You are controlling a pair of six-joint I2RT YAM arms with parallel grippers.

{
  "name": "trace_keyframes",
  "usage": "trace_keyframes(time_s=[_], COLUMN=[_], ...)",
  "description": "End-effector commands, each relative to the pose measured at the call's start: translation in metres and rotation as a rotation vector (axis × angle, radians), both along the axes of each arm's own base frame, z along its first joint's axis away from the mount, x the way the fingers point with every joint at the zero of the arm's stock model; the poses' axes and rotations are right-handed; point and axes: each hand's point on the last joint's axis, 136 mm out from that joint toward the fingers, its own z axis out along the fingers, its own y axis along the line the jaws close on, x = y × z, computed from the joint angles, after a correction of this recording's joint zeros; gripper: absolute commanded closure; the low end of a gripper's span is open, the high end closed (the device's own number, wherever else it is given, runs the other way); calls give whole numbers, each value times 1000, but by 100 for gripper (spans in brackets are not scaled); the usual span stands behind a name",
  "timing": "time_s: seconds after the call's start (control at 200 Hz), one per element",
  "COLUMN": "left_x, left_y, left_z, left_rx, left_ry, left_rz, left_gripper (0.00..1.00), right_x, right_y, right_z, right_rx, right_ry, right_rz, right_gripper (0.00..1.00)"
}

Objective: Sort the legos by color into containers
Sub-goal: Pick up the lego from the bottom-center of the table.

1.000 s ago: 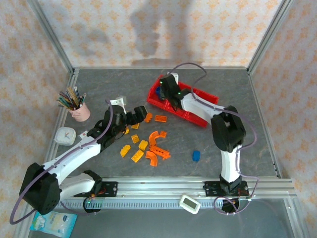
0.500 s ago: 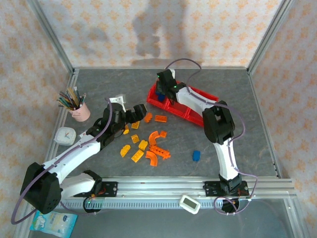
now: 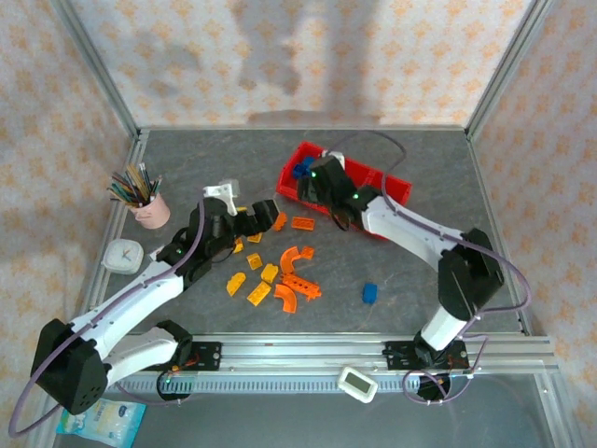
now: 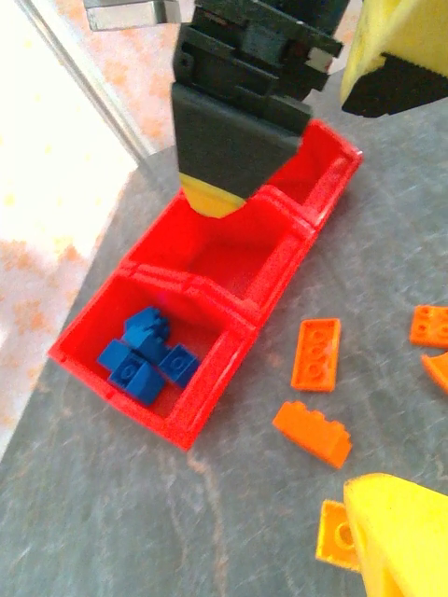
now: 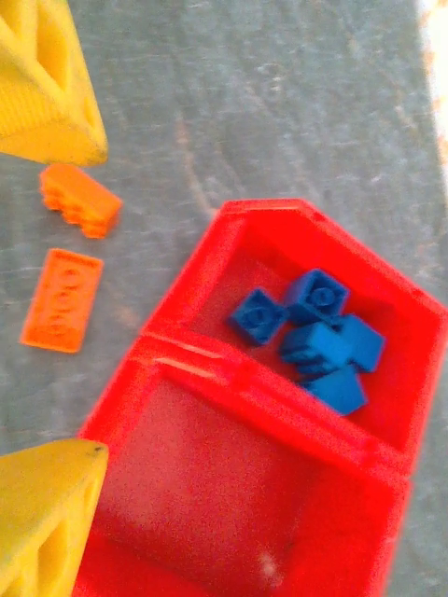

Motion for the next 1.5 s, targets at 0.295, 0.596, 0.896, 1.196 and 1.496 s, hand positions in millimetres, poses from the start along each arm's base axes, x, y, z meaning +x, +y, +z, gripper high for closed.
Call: trace_keyframes(time_s=[0.295,0.596,0.896,1.196,1.496], left_x=[-41,-59,-61,-60,-61], left_y=[-40,-57,-60,-55,-50], left_z=[-35,-50,-59,-59,-57], left_rx=[-39,-78,-53,-44,-35], left_ry=[76,109,124,115,102], left_rz=[-102,-118,-114,-95,-78], left_gripper=[1,1,1,1,1], right_x=[-107,-168,-202,-201,-199], right_y=[-107,-133,-133,-120,-124], right_z=[-59,-111,-144,-153,-154], right_rx=[-106,-137,-145,-148,-193], right_ry=[161,311,403,400,379], right_rz=[-281,-339,-325,-275,-247], right_gripper=[15,13,20,37,58])
